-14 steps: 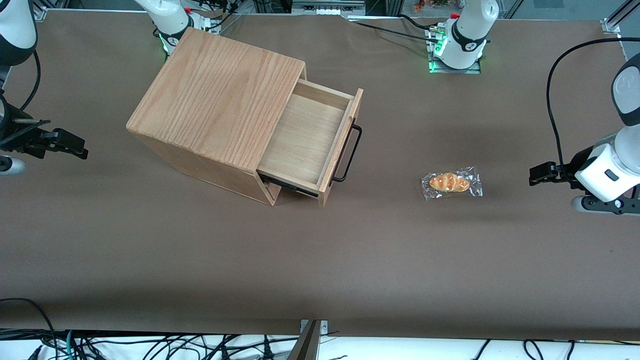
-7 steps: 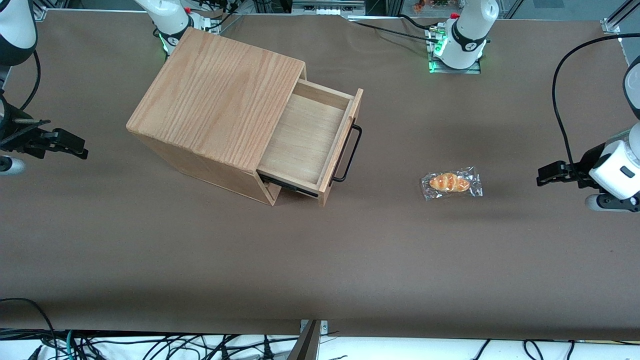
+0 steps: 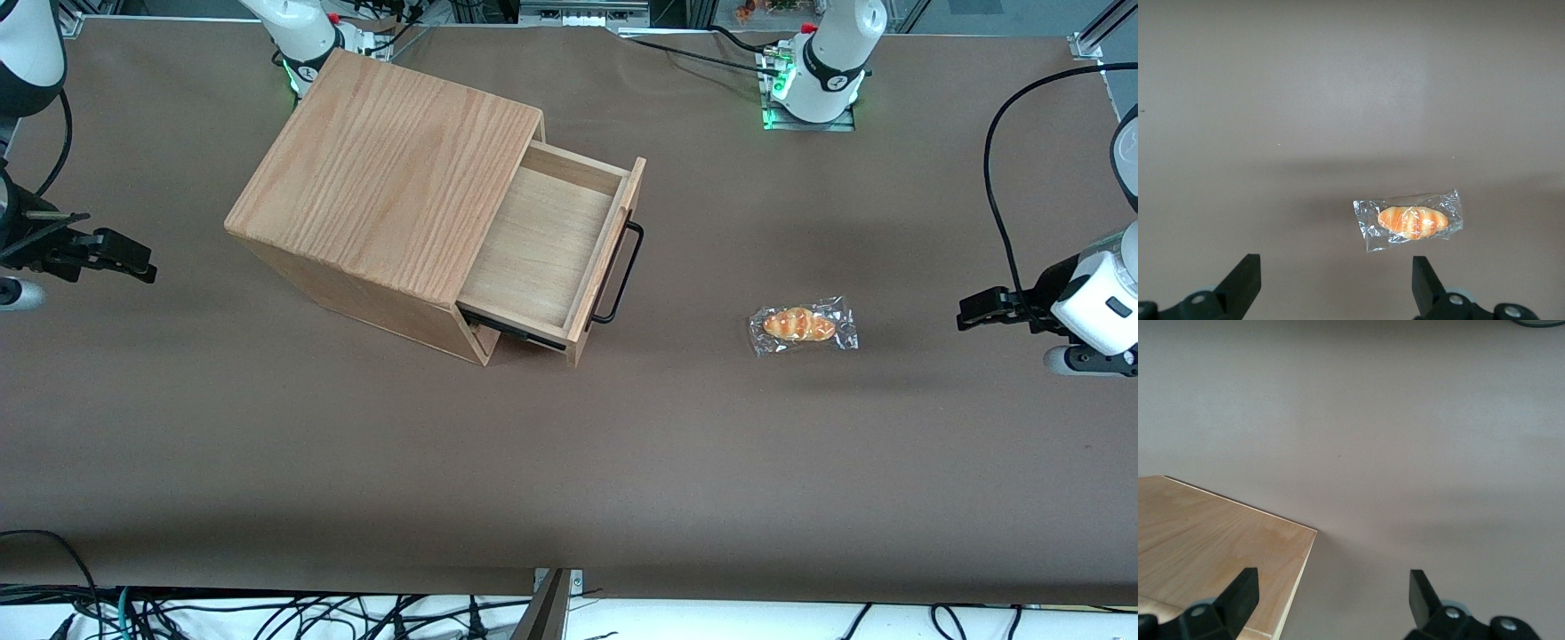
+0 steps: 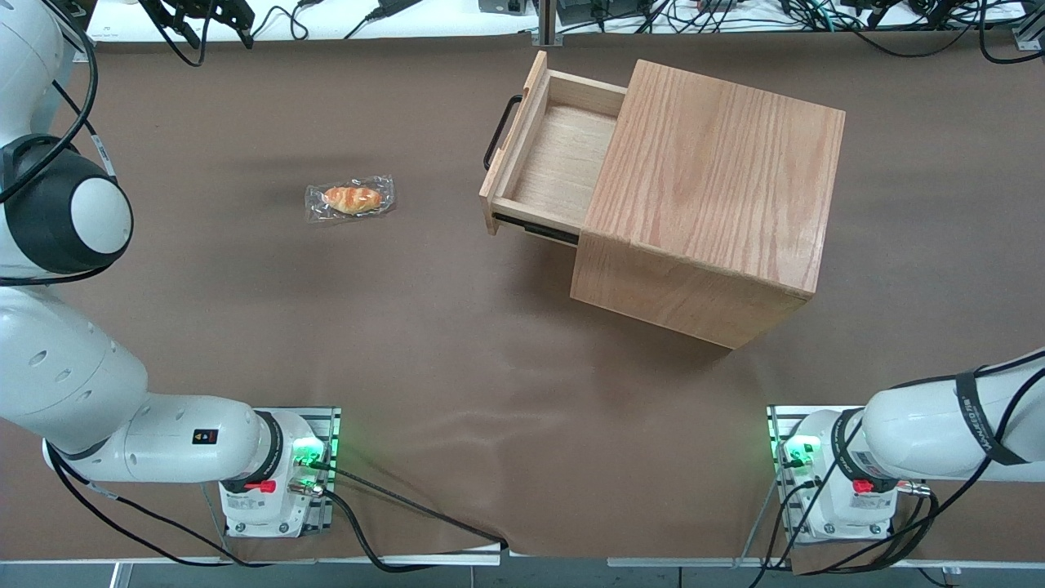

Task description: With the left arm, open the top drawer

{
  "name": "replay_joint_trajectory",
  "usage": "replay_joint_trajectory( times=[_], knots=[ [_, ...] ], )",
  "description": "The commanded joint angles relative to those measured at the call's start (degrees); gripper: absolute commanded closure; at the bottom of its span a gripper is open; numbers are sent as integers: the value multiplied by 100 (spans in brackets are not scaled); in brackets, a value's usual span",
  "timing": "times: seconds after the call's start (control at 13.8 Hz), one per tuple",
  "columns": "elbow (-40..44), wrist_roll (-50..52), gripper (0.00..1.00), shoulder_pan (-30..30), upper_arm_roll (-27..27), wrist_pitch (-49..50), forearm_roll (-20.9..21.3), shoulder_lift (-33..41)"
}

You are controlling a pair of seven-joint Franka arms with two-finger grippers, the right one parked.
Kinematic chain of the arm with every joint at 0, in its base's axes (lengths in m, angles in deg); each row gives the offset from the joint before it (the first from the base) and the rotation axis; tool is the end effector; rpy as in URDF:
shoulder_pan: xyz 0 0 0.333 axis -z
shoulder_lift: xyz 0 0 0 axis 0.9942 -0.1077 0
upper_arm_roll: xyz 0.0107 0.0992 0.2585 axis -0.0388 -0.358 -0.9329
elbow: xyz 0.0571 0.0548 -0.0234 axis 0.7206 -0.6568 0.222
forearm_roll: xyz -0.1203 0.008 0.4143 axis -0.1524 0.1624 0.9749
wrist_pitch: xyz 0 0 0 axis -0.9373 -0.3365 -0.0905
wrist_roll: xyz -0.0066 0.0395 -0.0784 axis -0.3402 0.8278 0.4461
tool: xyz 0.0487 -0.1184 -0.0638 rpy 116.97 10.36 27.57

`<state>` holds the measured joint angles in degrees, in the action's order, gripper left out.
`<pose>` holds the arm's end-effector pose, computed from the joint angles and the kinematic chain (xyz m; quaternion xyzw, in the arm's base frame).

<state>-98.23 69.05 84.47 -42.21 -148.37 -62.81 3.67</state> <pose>0.6727 0.0339 0.4351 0.9997 -0.0006 -0.0257 0.0005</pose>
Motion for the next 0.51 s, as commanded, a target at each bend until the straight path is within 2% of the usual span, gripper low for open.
replay_joint_trajectory(
  times=[0.0,0.43],
  knots=[
    [-29,-49,0,40,-35,18,-132,117],
    [-11,4,0,58,9,53,-123,109]
  ],
)
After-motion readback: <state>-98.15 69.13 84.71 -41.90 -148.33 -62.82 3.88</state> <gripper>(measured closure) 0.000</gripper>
